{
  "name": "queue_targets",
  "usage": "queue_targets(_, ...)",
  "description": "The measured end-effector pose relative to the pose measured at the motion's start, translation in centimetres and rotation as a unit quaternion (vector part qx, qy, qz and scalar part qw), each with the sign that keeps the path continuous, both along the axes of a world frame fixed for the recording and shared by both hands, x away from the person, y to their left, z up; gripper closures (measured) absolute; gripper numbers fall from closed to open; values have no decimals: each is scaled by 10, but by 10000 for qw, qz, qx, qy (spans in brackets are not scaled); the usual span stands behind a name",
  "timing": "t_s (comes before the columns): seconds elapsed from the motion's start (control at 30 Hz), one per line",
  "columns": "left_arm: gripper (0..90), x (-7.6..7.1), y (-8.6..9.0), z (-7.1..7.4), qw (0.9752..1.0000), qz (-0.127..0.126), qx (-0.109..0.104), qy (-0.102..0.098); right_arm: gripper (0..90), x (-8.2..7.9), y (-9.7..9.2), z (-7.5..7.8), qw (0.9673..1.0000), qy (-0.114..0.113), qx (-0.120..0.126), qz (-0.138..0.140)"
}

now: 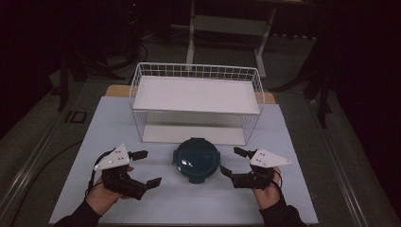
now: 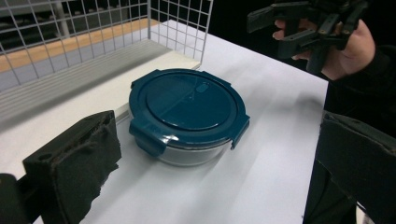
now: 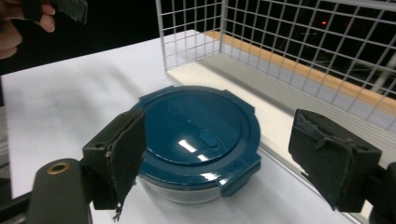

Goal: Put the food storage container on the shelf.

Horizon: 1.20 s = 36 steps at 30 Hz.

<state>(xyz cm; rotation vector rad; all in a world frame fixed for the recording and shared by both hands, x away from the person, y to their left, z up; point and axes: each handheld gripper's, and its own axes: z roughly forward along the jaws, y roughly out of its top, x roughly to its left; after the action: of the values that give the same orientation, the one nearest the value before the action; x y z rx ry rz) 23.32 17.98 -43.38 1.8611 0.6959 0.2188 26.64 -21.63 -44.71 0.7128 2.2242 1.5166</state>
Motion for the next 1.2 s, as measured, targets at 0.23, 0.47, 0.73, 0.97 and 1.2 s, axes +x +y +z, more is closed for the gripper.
queue_targets(0.23,0,23,-16,0,9996,105,-103,244,126,-2,-1,3,9999,-146,60,-13)
queue_targets(0.47,0,49,-30,-8,9981,276,-72,539,97,-4,-3,9,9998,-61,66,-177)
queue_targets(0.73,0,76,-42,-26,9924,385,-36,1171,97,-6,0,8,9997,-89,-4,-221)
queue_targets(0.97,0,94,-39,-44,9776,559,83,2026,122,-5,4,3,9999,-16,-62,-107)
queue_targets(1.2,0,105,-37,-57,9554,579,-201,2890,131,-2,4,-2,9998,111,-52,-129)
